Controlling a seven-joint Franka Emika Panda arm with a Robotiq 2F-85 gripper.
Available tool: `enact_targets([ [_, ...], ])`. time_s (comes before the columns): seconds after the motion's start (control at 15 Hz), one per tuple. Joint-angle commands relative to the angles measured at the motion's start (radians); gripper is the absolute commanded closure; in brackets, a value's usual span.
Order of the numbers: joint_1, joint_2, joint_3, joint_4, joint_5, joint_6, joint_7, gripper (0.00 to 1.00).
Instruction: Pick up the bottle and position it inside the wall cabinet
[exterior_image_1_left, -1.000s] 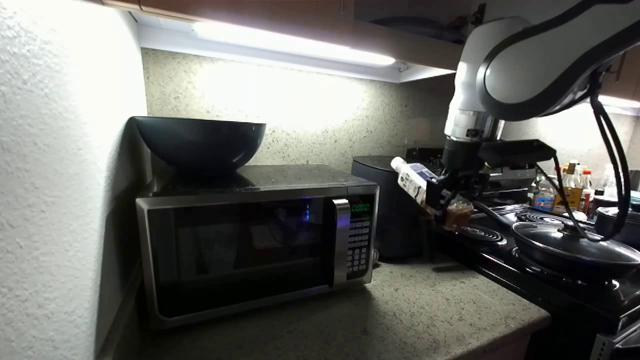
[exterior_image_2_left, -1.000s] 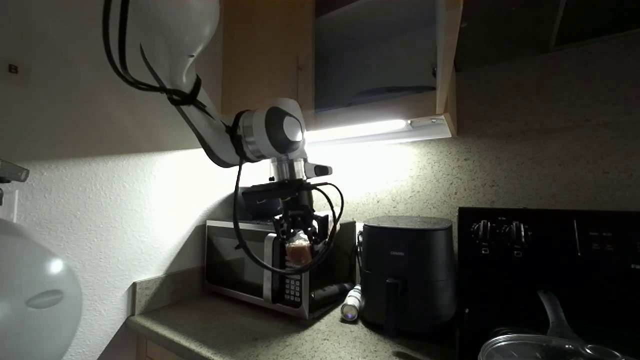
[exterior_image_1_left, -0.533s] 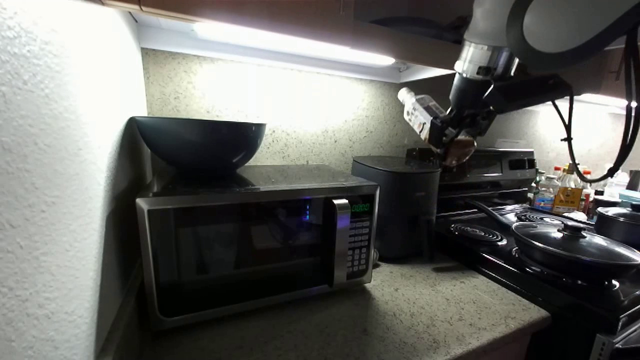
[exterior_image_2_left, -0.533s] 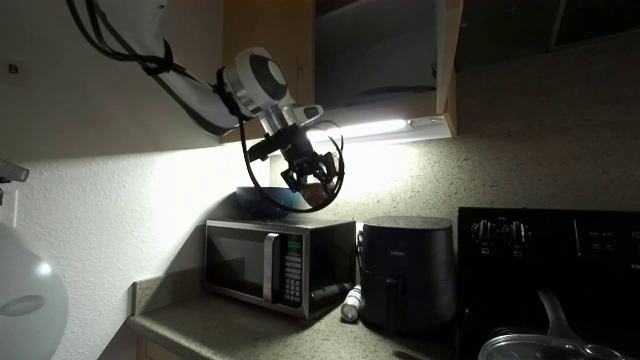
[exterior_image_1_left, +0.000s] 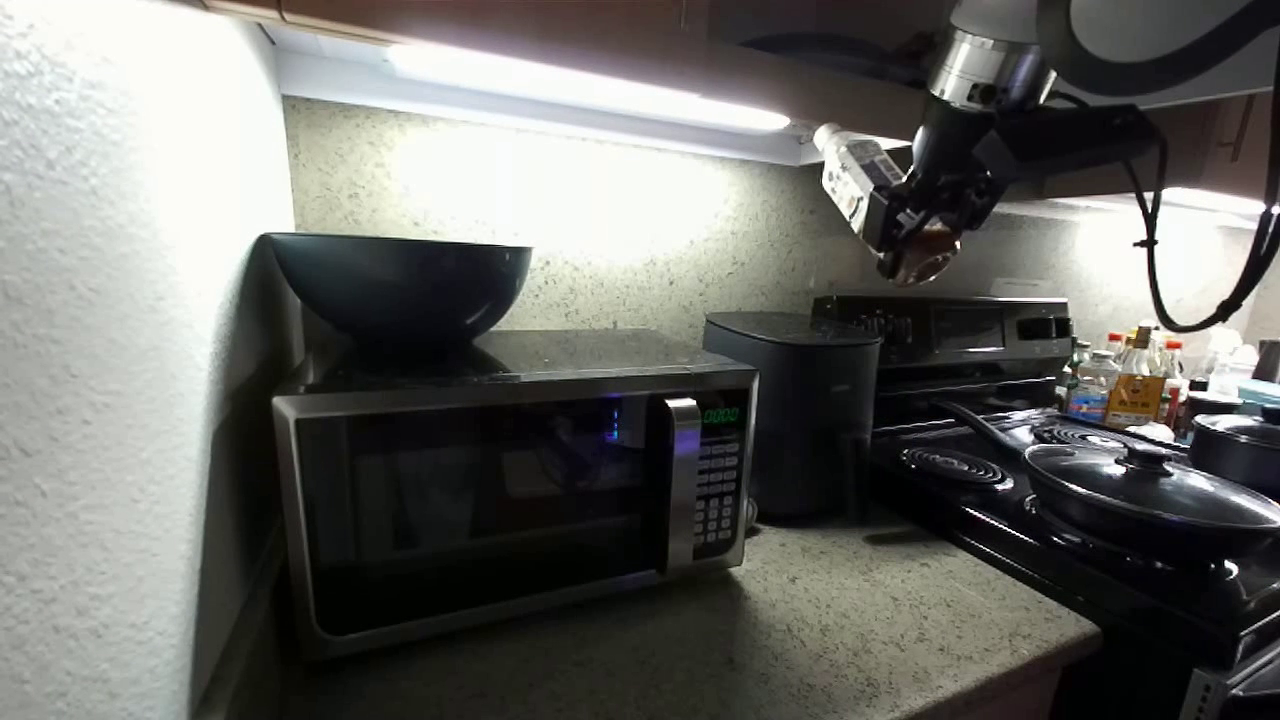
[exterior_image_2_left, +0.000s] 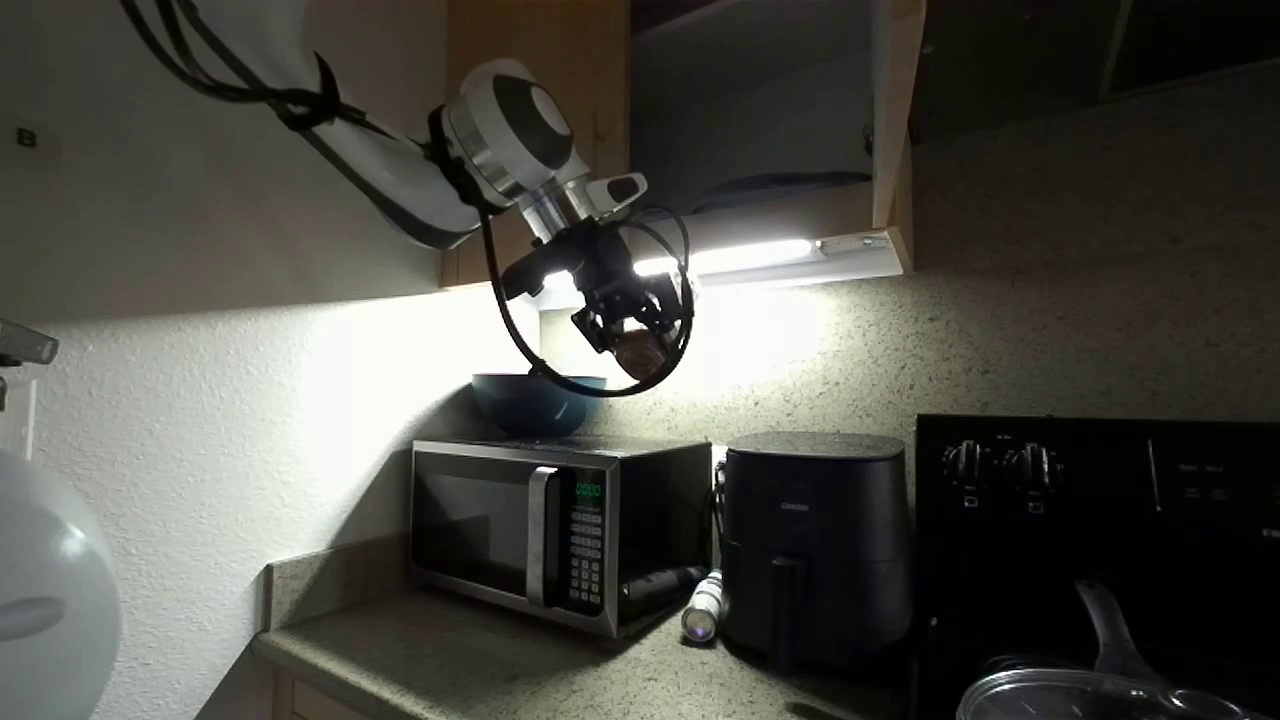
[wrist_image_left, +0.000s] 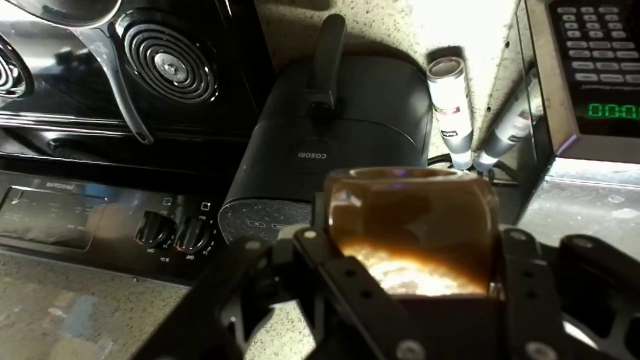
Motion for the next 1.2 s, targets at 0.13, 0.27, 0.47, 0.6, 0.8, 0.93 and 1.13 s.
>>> enact_targets([
  [0.13,-0.043,-0.058,0.043,0.024,-0.083,0.036,0.031,0.68],
  [0.27,-0.066,-0.087,0.064,0.056,-0.144,0.05,0.031,0.68],
  [0.47,-0.11,-0.11,0.081,0.121,-0.219,0.078,0.038,0.68],
  [0.6,-0.133,-0.103,0.078,0.179,-0.242,0.085,0.044,0.68],
  [0.8,-0.132,-0.084,0.05,0.226,-0.218,0.11,0.022,0.68],
  [0.93,-0.122,-0.1,0.051,0.214,-0.204,0.074,0.008,0.43],
  [1.13,-0.123,-0.092,0.047,0.217,-0.204,0.078,0.007,0.43],
])
